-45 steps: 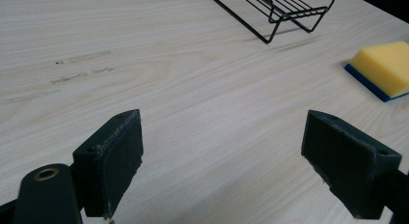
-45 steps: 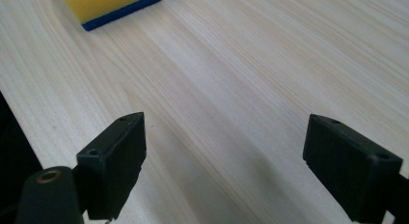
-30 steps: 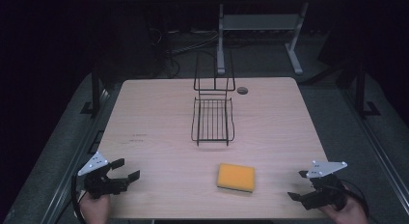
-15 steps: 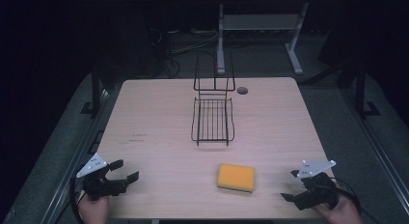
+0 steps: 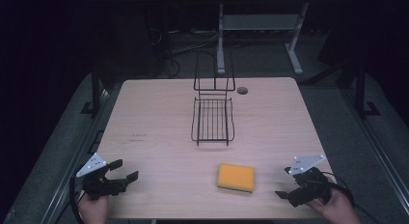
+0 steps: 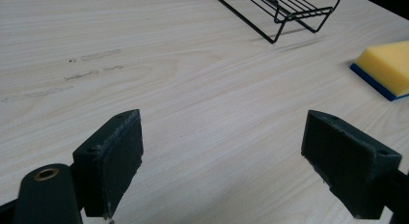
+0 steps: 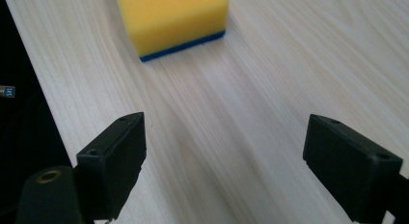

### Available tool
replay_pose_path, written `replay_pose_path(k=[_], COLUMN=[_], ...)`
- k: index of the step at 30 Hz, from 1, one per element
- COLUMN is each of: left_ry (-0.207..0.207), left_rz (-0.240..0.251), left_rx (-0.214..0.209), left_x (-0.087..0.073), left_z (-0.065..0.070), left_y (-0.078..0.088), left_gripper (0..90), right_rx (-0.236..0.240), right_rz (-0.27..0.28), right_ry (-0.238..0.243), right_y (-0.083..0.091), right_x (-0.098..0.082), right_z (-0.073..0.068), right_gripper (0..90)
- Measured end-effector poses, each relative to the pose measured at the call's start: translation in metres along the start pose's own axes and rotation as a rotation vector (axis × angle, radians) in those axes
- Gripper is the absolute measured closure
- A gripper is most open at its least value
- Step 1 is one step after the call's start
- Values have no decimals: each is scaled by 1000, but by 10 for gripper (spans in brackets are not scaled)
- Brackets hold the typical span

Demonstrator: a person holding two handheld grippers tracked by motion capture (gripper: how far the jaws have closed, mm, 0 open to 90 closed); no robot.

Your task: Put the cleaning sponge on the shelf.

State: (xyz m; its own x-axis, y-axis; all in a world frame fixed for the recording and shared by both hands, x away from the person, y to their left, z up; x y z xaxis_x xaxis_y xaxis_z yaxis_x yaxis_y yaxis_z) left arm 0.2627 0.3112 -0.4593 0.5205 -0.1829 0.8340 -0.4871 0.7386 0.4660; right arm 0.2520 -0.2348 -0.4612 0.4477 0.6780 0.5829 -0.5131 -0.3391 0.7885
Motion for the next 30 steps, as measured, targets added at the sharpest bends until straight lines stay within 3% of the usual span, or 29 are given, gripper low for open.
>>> replay_pose_path(k=[5, 30], left_ry=[1, 9], left_rz=[3, 14], left_rx=[1, 12], left_x=[0, -1], left_z=[0, -2], left_y=[1, 5], left_gripper=[140, 140], right_rx=[14, 72], right_rz=[2, -24], right_ry=[52, 150], right_y=[-4, -18], right_x=[17, 52], right_z=[-3, -8], right_gripper=[149, 149])
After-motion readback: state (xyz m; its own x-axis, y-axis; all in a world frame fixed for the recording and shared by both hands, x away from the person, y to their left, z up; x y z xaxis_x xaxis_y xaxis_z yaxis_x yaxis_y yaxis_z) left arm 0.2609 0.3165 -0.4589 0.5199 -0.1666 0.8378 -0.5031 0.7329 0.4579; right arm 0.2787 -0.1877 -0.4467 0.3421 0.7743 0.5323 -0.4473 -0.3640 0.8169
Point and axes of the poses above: each handheld gripper's, and its own axes: y roughly backward along the jaws, x roughly out of its top, z roughly to its right, the point moved 4 cm from there along -y, roughly forward along the jaws, and after that the axes turned 14 degrees about -x, right-handed, at the moved point
